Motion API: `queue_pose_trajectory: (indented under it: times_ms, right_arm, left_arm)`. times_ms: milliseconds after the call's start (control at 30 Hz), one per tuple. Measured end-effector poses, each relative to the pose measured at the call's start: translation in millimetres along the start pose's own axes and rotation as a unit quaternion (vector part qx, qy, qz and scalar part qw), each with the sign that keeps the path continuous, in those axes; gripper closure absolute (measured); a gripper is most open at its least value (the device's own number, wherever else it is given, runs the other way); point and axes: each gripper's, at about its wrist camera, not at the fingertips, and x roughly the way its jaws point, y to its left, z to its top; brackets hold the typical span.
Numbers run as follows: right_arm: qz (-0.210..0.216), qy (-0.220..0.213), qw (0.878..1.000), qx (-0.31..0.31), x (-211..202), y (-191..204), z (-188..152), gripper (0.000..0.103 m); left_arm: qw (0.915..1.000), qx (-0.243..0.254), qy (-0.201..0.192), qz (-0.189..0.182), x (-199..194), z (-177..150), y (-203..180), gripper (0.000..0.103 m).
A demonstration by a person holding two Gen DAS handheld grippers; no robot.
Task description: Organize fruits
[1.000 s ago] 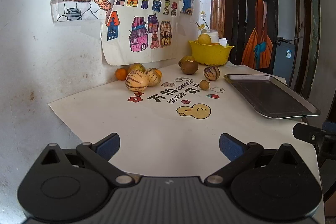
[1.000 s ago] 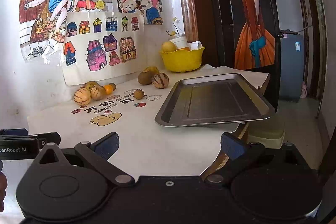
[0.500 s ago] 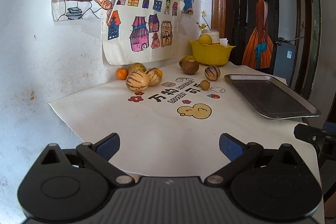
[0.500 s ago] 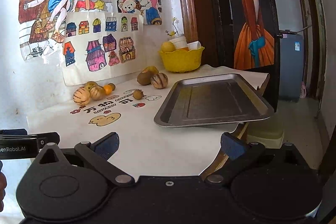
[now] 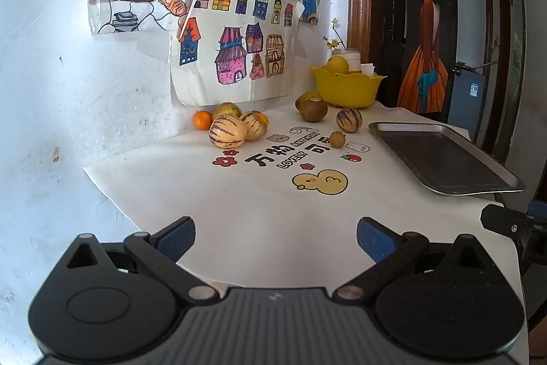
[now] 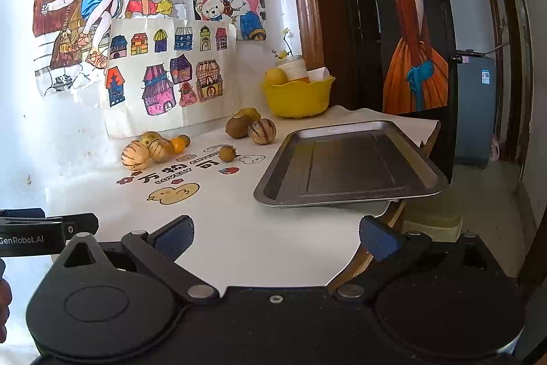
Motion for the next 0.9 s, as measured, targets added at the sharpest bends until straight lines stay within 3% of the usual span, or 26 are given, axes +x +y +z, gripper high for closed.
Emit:
queue_pose_trajectory:
  times_ms: [500, 600, 767, 900]
  right_arm:
    - [-0.001, 0.007, 1.0, -0.001, 8, -3, -2, 0.0]
    - [0.014, 0.02, 1.0, -0.013, 14, -3, 0, 0.0]
    - [0.069, 0.031, 0.996, -0.045, 22, -1, 18, 0.0]
    - [0.097, 0.04, 0.989, -0.108, 35, 6, 43, 0.0]
  left_arm:
    - [0.9999, -0.006, 0.009, 0.006, 7, 1, 1, 0.0]
    - [0.9995, -0.02, 0.01, 0.021, 14, 7, 7, 0.0]
    - [0.9948, -0.088, 0.013, 0.051, 29, 25, 31, 0.0]
    - [0.9943, -0.074, 0.016, 0.075, 46, 43, 46, 0.0]
